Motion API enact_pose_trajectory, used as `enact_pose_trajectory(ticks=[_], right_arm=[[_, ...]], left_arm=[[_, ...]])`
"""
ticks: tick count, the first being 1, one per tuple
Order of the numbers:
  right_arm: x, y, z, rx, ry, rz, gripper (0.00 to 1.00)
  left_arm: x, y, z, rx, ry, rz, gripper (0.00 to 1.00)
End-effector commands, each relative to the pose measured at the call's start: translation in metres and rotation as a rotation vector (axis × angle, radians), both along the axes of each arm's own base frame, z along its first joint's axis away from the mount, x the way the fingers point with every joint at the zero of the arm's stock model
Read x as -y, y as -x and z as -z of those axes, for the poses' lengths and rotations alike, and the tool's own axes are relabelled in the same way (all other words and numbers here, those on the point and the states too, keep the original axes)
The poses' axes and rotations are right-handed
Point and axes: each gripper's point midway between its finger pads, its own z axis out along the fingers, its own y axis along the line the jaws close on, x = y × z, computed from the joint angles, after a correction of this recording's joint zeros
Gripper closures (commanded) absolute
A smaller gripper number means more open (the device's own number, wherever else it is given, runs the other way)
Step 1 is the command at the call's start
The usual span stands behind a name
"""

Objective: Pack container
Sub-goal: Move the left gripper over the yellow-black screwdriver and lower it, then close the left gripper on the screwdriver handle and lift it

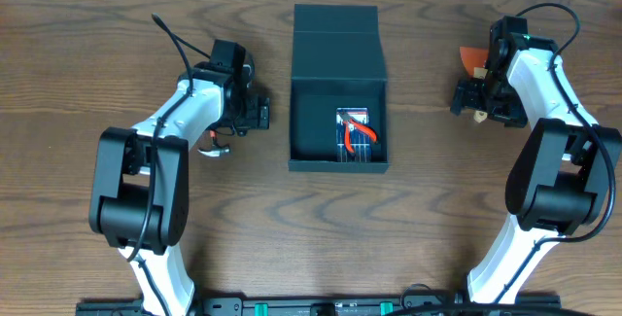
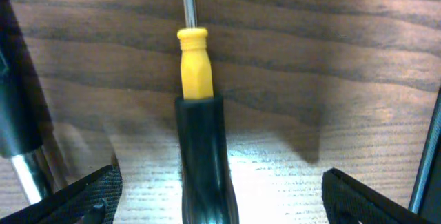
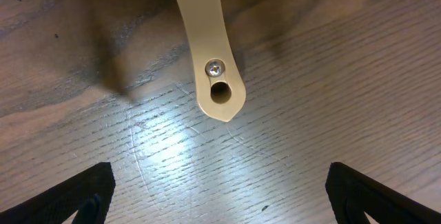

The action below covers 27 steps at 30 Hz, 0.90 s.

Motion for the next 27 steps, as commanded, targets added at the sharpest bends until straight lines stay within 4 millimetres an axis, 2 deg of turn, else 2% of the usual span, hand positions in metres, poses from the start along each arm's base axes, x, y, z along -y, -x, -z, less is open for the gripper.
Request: enact_pose_trajectory(ticks=[1,12,18,23,27], right_arm=[[0.002,-0.001,-0.003,0.006,0.012,-0.007,0.01],[0.002,-0.001,-0.003,0.006,0.012,-0.007,0.01],[0.002,-0.001,-0.003,0.006,0.012,-0.007,0.01],[0.002,-0.001,-0.003,0.006,0.012,-0.007,0.01],[0.002,-0.001,-0.003,0.006,0.012,-0.007,0.01]], left_arm=[[-0.003,0.010,0.026,-0.072,-0.014,-0.007,0.08],[-0.011,0.019,0.031,-0.110,-0.061,0.013,0.08],[-0.022,0.026,0.033,-0.136,-0.124,0.026,0.08],[-0.021,0.030,0.033,-0.150,-0.128,0.034,0.08],[-0.015,0.032,0.033,-0.149,-0.131,0.065,0.17]])
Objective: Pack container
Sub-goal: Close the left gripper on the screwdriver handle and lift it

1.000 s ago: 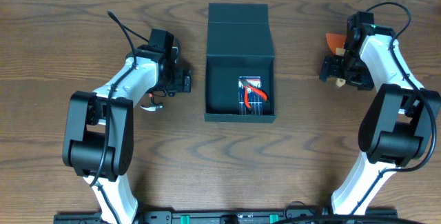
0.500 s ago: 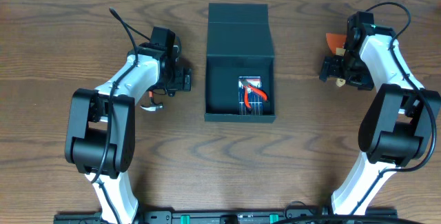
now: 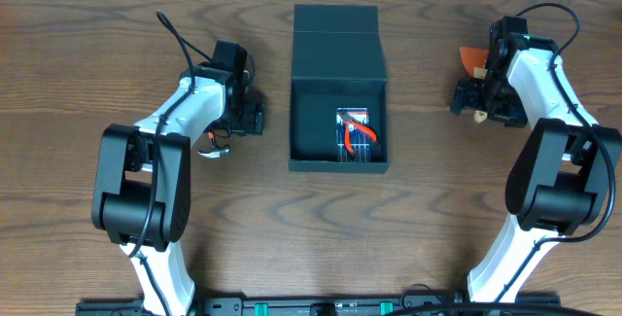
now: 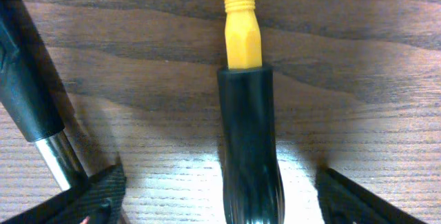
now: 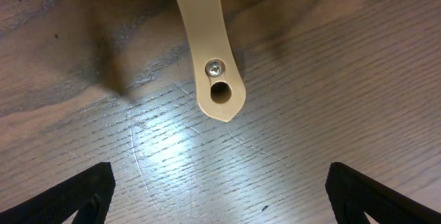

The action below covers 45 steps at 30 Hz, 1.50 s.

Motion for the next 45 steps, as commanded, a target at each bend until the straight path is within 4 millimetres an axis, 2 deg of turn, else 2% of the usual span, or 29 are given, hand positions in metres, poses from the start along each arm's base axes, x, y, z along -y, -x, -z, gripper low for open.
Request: enact_pose_trajectory(ticks=[1,12,22,28,33,39,45], right_arm=[[0.002,-0.001,-0.002,0.005,0.011,-0.007,0.01],[0.002,-0.001,-0.002,0.005,0.011,-0.007,0.01],[0.002,-0.001,-0.002,0.005,0.011,-0.007,0.01],[0.002,-0.001,-0.002,0.006,0.012,-0.007,0.01],[0.002,-0.001,-0.002,0.006,0.012,-0.007,0.01],[0.002,-0.001,-0.002,0.006,0.012,-0.007,0.01],[0.002,-0.001,-0.002,0.006,0.012,-0.007,0.01]], left_arm=[[0.003,0.020,0.027,-0.091,-0.019,0.033,0.18],[0.025,0.020,0.027,-0.071,-0.013,0.088,0.30],[0.025,0.020,0.027,-0.068,-0.013,0.087,0.40],[0.025,0.019,0.027,-0.068,-0.014,0.085,0.41],[0.019,0.018,0.027,-0.063,-0.032,0.055,0.48],[0.016,0.015,0.026,-0.056,-0.030,0.046,0.48],[0.016,0.012,0.026,-0.042,-0.028,0.016,0.56]])
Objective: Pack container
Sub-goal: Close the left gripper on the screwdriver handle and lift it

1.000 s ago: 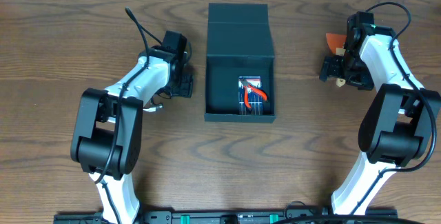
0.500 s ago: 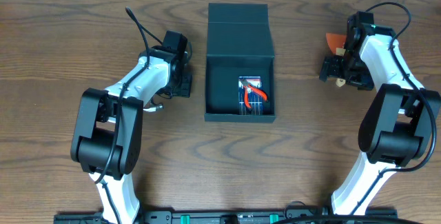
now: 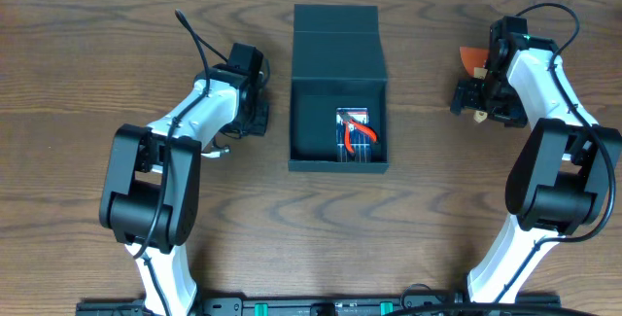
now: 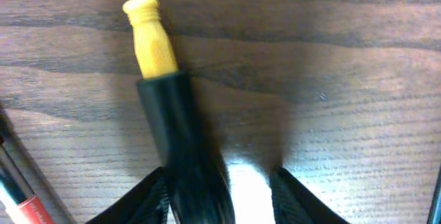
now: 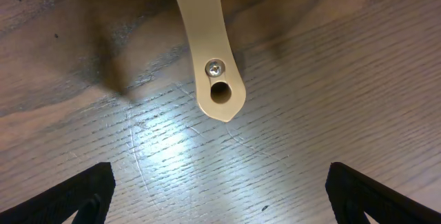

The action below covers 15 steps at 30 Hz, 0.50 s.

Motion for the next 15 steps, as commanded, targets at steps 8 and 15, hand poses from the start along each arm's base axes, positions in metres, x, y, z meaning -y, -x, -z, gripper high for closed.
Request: enact_pose_trajectory(ticks=[8,15], right_arm=[[0.0018,-0.0012,-0.0026,0.006,0.012,-0.007,0.01],[0.0018,-0.0011,-0.0026,0.006,0.012,-0.007,0.01]], left_arm=[[-0.0090,0.0114,0.0263,-0.063,-0.031,-0.050,0.69],[-0.0090,0.0114,0.0263,-0.063,-0.031,-0.050,0.79]])
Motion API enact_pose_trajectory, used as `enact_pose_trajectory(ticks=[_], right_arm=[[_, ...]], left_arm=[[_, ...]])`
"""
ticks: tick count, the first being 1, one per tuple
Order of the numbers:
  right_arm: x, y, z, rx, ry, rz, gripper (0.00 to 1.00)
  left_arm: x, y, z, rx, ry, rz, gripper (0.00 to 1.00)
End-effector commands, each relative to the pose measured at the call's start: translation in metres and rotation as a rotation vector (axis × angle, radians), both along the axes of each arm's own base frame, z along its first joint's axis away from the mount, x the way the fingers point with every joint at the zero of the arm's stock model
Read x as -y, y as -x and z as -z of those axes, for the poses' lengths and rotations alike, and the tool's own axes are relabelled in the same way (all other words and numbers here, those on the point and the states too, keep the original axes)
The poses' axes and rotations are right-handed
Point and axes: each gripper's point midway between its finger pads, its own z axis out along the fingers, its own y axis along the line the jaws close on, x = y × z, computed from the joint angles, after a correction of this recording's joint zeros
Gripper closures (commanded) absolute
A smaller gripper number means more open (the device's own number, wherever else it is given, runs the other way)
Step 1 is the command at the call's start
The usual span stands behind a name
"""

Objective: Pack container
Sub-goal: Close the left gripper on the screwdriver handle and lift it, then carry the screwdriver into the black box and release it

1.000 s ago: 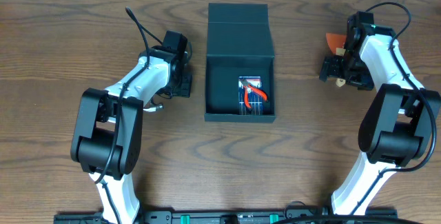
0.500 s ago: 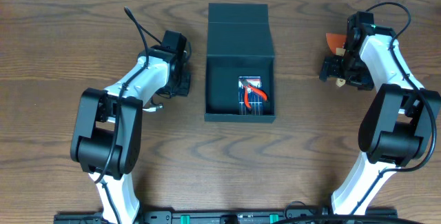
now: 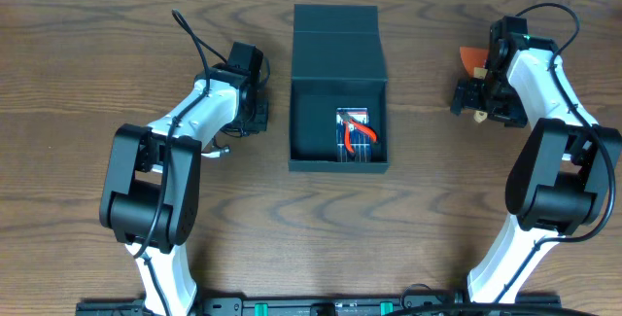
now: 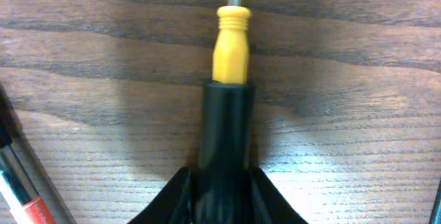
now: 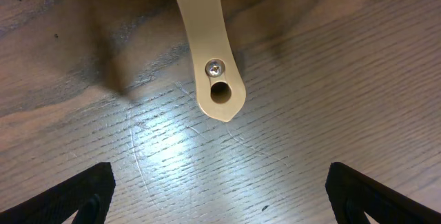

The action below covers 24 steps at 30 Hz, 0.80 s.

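Observation:
An open black box [image 3: 337,166] stands mid-table with its lid [image 3: 338,44] folded back; red-handled pliers [image 3: 356,131] lie inside on the right. My left gripper [image 4: 224,200] is shut on the black handle of a screwdriver [image 4: 227,127] with a yellow neck, lying on the wood left of the box. In the overhead view the left gripper [image 3: 253,112] covers it. My right gripper [image 5: 220,203] is open, and a beige tool handle [image 5: 207,45] with a screw and a hole lies ahead of its fingers [image 5: 76,196].
A pen with a red band [image 4: 21,189] lies just left of the screwdriver. An orange piece [image 3: 473,58] sits by the right gripper [image 3: 478,97]. Small silver and red items [image 3: 212,148] lie under the left arm.
The left fingers, close to the tilted screwdriver handle before, are now clamped on it and the handle points straight ahead. The right gripper has not moved.
At first my left gripper stood wide open around the screwdriver handle. Then it had shifted along the handle, still open. Later the fingers had narrowed to the tilted handle, and now they grip it. The right gripper stayed open over the beige handle throughout.

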Motion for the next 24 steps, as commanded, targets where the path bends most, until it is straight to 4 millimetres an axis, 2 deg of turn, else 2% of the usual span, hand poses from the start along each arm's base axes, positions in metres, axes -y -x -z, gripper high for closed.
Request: enact_pose_trajectory(ticks=[1,3,10,14,24], right_arm=[[0.002,-0.001,-0.002,0.006,0.012,-0.007,0.01],[0.002,-0.001,-0.002,0.006,0.012,-0.007,0.01],[0.002,-0.001,-0.002,0.006,0.012,-0.007,0.01],[0.002,-0.001,-0.002,0.006,0.012,-0.007,0.01],[0.002,-0.001,-0.002,0.005,0.011,-0.007,0.01]], left_arm=[[-0.007,0.015,0.026,-0.079,-0.027,-0.006,0.80],[-0.007,0.016,0.025,-0.080,-0.027,-0.006,0.86],[-0.011,0.010,0.014,-0.063,-0.051,-0.011,0.87],[-0.016,0.002,-0.004,-0.040,-0.085,-0.016,0.87],[-0.008,-0.021,-0.062,-0.005,-0.070,-0.024,0.91]])
